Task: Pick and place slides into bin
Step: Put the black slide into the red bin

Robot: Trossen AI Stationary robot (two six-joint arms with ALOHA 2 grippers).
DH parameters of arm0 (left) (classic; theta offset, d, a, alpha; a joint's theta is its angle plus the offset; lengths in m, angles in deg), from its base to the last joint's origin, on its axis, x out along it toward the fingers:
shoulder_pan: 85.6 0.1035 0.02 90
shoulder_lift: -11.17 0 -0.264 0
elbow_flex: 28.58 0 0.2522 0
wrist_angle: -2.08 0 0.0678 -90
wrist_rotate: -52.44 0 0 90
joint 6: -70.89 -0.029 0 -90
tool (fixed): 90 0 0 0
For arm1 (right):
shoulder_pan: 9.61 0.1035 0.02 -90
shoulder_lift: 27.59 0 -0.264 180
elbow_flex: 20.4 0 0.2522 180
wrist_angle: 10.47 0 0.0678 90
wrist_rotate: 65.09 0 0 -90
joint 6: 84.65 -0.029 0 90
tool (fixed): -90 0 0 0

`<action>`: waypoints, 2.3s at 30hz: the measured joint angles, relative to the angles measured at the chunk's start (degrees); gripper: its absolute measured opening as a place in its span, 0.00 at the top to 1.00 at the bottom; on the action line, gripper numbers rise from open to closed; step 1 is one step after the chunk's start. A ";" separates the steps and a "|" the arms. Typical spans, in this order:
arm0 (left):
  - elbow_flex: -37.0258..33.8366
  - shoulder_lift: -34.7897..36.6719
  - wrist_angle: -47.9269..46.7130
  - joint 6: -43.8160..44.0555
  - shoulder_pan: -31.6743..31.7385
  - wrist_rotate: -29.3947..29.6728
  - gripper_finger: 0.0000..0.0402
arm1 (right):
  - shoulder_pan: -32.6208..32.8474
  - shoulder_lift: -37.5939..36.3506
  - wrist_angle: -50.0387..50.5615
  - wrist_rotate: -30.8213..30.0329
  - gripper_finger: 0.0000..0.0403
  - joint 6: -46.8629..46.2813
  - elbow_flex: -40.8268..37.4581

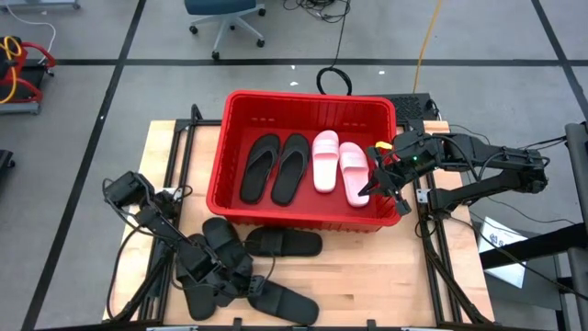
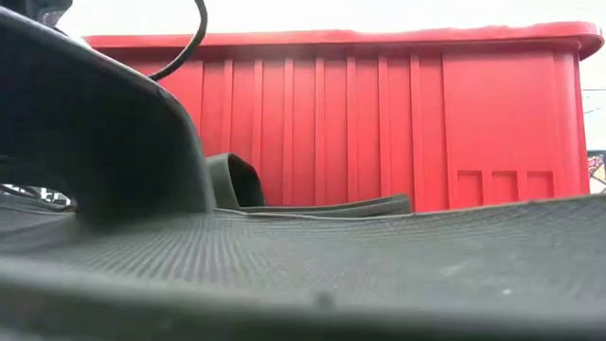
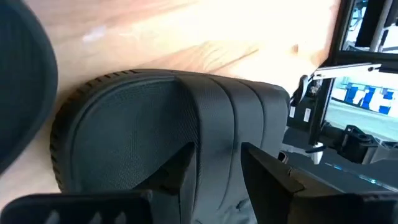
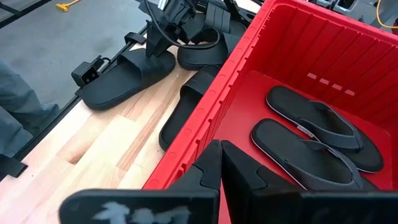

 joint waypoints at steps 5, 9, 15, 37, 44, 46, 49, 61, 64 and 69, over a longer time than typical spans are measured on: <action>0.00 -0.02 0.33 -0.64 -0.02 0.18 0.70 | 0.00 0.00 -0.01 0.00 1.00 0.00 0.00; 0.00 -0.02 0.65 -2.80 0.21 0.22 0.70 | 0.00 0.00 -0.02 0.00 1.00 -0.04 0.00; 0.00 -0.02 0.66 -3.95 0.26 0.22 0.70 | 0.00 0.00 -0.02 0.00 1.00 -0.07 0.00; 0.00 -0.04 1.20 -7.14 0.26 0.04 1.00 | -0.01 0.00 -0.02 0.00 1.00 -0.11 0.00; 0.33 1.20 1.08 -7.01 0.26 -0.13 1.00 | 0.00 0.00 -0.04 -0.01 1.00 -0.07 0.00; 0.35 2.26 1.05 -7.08 0.28 -0.34 1.00 | -0.02 0.00 -0.03 0.00 1.00 -0.04 0.00; 0.42 3.98 0.81 -7.36 0.26 -0.56 1.00 | -0.01 -0.01 -0.04 -0.01 1.00 0.00 -0.01; 0.44 12.69 -1.22 -14.19 0.62 3.56 1.00 | -0.02 -0.02 -0.02 -0.02 1.00 0.02 -0.02; 0.44 14.94 -4.03 -14.63 0.85 3.85 1.00 | -0.02 -0.02 -0.02 -0.02 1.00 0.02 -0.02; 0.44 18.17 -7.17 -15.78 1.22 3.98 1.00 | -0.02 -0.02 -0.03 -0.02 1.00 -0.01 -0.02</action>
